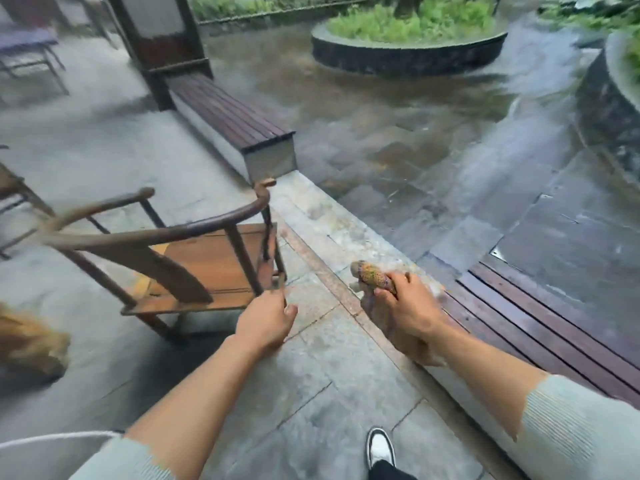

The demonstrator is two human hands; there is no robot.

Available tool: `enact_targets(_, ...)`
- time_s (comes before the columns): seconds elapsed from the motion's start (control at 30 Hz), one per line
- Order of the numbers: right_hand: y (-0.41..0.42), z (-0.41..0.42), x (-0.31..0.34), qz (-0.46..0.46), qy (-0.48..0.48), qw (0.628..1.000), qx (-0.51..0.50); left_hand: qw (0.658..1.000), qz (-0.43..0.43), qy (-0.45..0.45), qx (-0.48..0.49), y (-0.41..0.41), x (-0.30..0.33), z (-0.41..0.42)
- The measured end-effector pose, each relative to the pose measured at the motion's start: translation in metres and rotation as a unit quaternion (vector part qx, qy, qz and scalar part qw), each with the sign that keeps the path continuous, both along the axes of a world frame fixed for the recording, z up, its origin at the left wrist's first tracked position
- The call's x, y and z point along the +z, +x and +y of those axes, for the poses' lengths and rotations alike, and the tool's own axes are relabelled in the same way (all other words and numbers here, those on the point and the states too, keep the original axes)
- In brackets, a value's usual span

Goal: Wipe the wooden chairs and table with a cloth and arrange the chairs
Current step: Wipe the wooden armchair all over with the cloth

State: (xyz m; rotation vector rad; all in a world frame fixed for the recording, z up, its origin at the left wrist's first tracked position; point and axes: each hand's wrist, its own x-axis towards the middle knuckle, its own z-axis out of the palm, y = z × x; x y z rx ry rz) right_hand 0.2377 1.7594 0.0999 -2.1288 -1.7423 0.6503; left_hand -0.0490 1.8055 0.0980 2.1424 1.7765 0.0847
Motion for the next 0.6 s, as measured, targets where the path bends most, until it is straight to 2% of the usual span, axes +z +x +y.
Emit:
enact_targets(0.27, -0.108, 0.191, -0.010, 0.059, 0.008, 0.983, 0.173, 0.977, 0.045, -0.042, 0.204, -0.097, 0.016, 0.073)
enact_targets(0.4, -0.153, 0.279, 0.003, 0.071, 0.012, 0.975, 0.212, 0.963, 0.043, -0.022, 0.264, -0.121, 0.033, 0.114)
enact_targets(0.5, -0.191, 0.326, 0.000, 0.087, 0.016, 0.970, 0.226, 0.967, 0.061, 0.011, 0.246, -0.127, 0.033, 0.144)
enact_targets(0.6, -0.238, 0.384, -0.013, 0.110, 0.022, 0.970, 0.214, 0.977, 0.125, 0.095, 0.146, -0.137, 0.021, 0.203)
